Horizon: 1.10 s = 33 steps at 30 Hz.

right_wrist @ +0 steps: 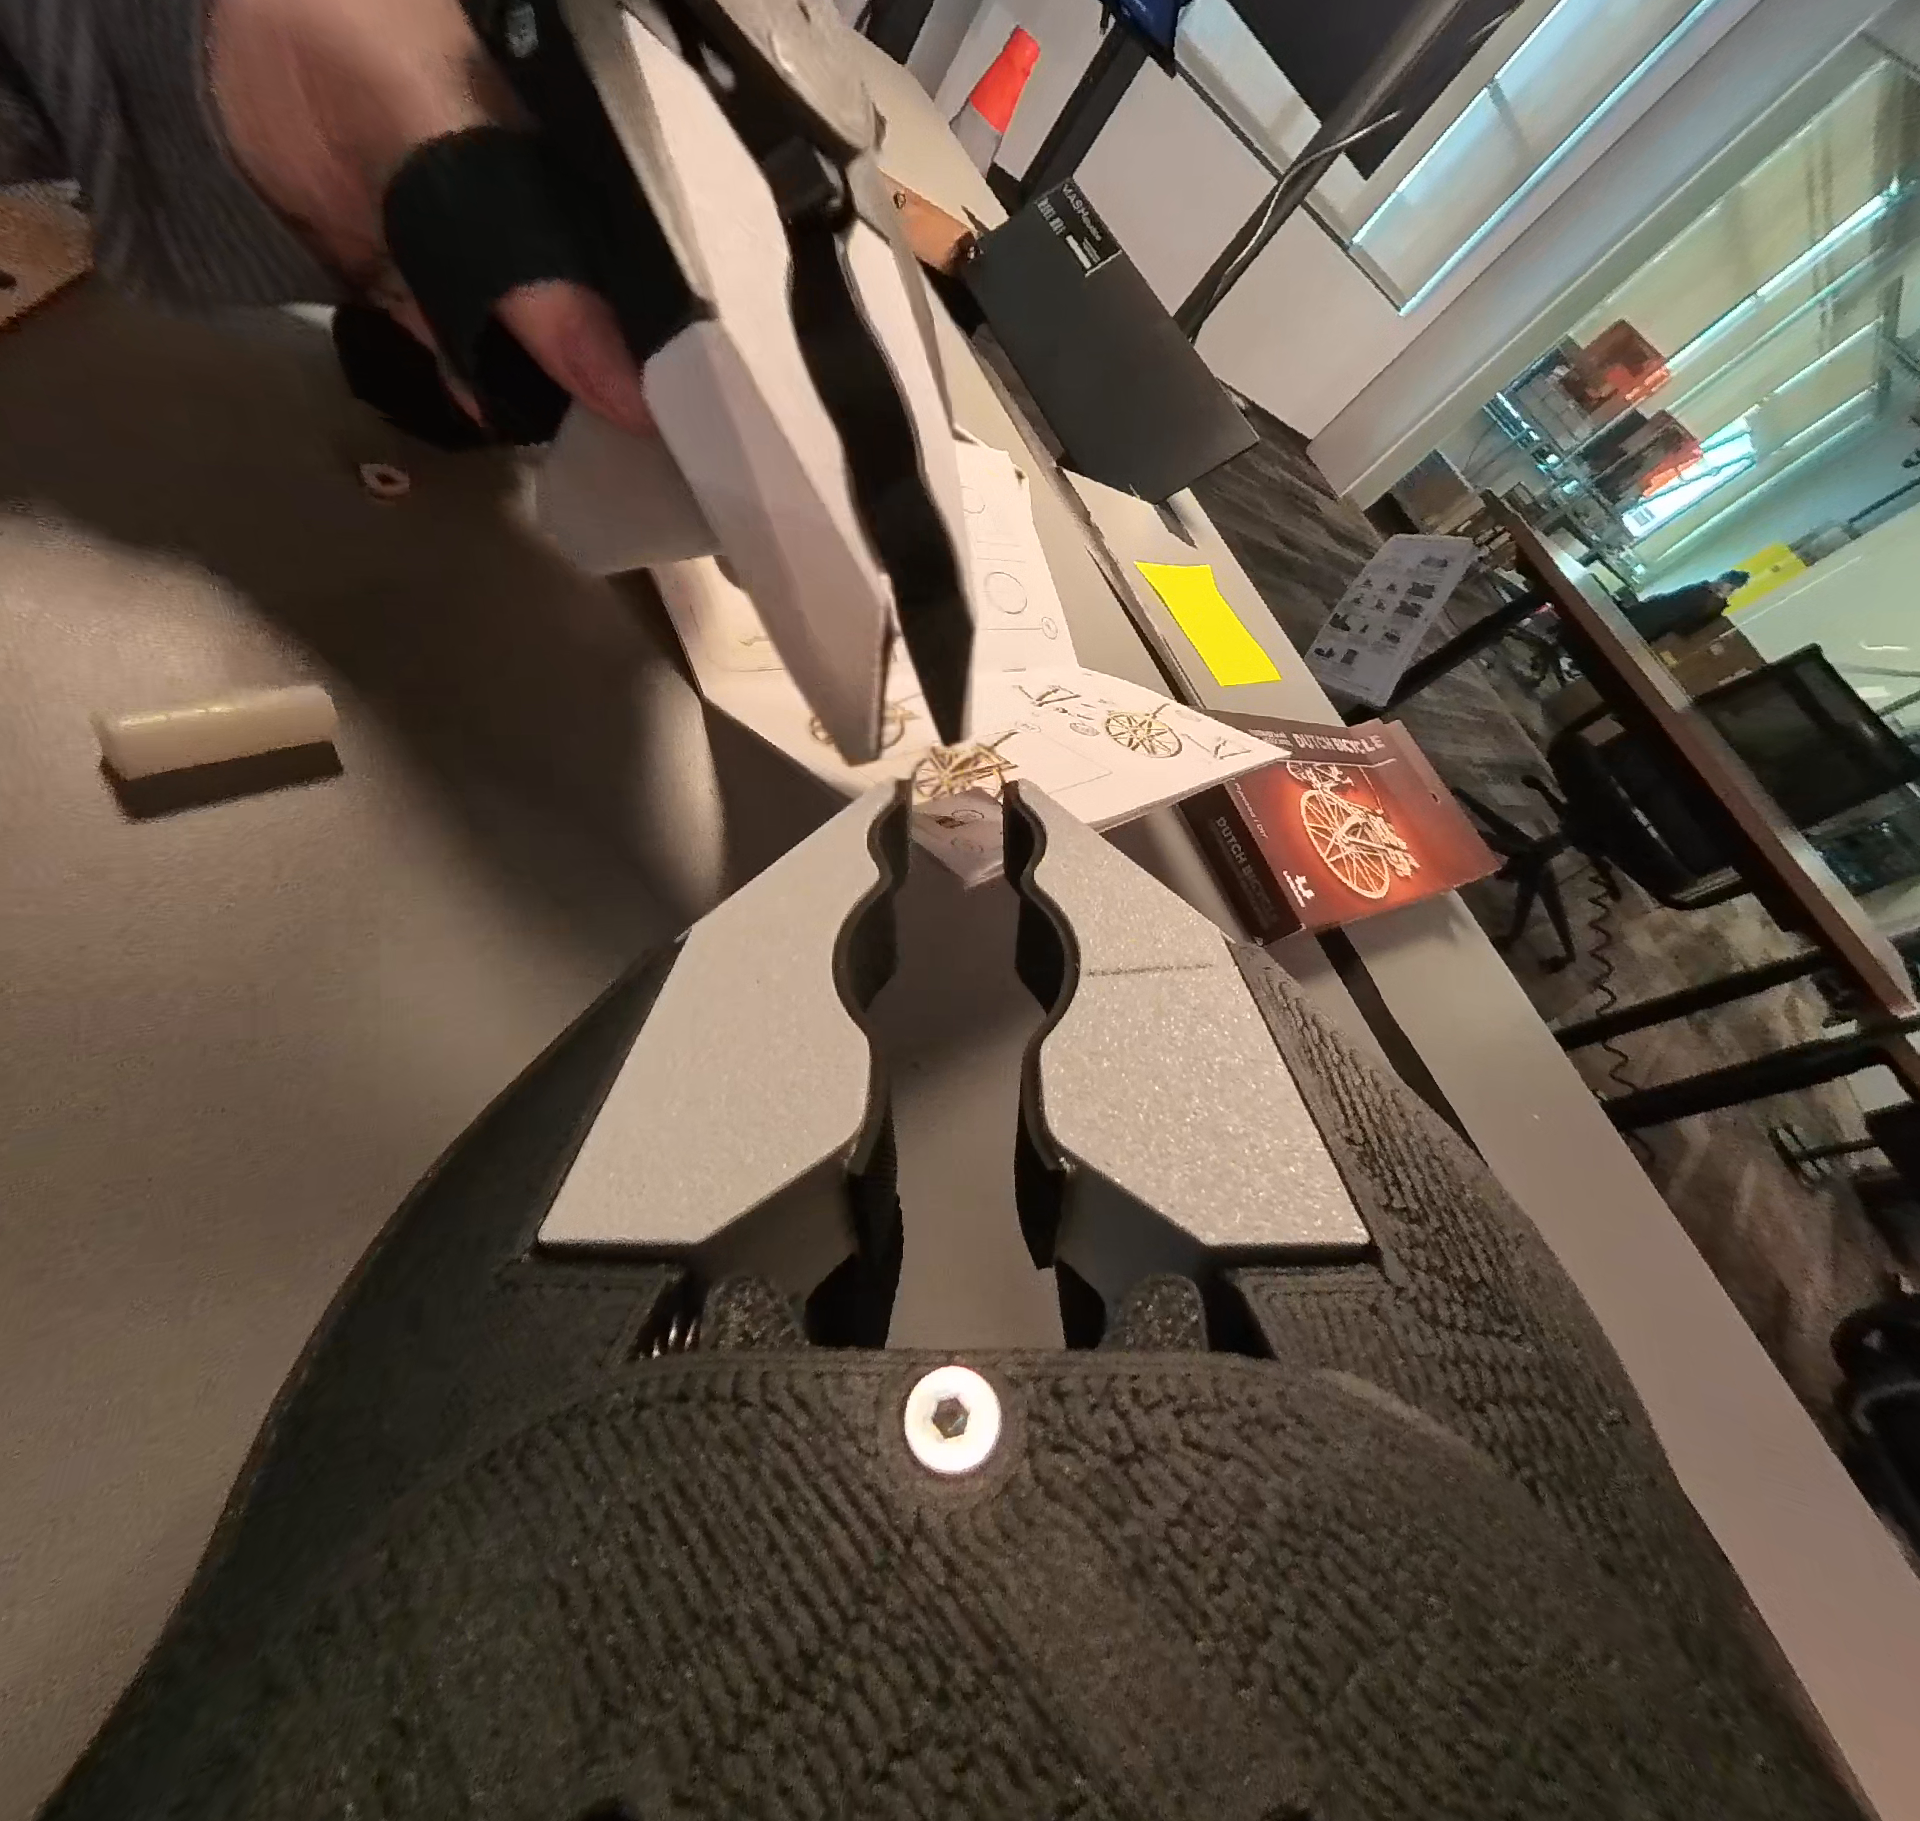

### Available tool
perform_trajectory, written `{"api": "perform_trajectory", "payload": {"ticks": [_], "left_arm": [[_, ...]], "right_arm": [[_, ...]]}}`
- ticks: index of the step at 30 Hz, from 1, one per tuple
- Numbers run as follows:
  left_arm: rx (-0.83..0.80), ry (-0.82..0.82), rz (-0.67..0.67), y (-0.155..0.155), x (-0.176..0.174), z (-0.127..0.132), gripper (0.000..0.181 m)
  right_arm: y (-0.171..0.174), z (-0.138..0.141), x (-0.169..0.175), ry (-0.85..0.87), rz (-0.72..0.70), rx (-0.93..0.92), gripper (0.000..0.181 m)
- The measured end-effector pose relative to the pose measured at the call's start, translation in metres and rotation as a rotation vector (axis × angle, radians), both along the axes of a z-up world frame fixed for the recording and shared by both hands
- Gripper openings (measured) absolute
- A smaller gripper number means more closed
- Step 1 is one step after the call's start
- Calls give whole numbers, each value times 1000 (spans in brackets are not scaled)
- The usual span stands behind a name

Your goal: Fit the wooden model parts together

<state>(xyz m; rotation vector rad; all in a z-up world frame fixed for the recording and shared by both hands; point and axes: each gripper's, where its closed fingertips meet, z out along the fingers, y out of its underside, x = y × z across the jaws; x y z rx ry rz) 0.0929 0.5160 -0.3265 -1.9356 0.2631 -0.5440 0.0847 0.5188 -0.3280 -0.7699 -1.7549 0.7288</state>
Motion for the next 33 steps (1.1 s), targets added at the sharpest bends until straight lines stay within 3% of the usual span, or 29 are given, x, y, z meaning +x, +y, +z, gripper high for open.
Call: {"api": "perform_trajectory", "payload": {"ticks": [5, 10, 17, 20, 23, 24, 32, 33], "left_arm": [[14, 195, -34, -7, 2, -10, 35], [78, 52, -6, 0, 6, 15, 34], [-75, 45, 104, 13, 0, 0, 30], [-161, 39, 132, 16, -1, -13, 23], [-197, 30, 139, 18, 0, -19, 0], [-204, 44, 151, 18, -2, -22, 0], [-46, 155, 200, 11, -19, -2, 0], [-24, 181, 189, 11, -18, 0, 14]], "right_arm": [[0, -1, 0, -5, 0, 4, 16], [-1, -3, 0, -13, 1, 17, 16], [-1, -5, -1, -19, 1, 31, 16], [-1, -6, -1, -26, 0, 37, 16], [-2, -6, -1, -26, 1, 41, 17], [-1, -6, -1, -24, -2, 41, 19], [32, 17, 5, 87, -161, -81, 24], [38, 20, 6, 102, -188, -94, 24]]}}
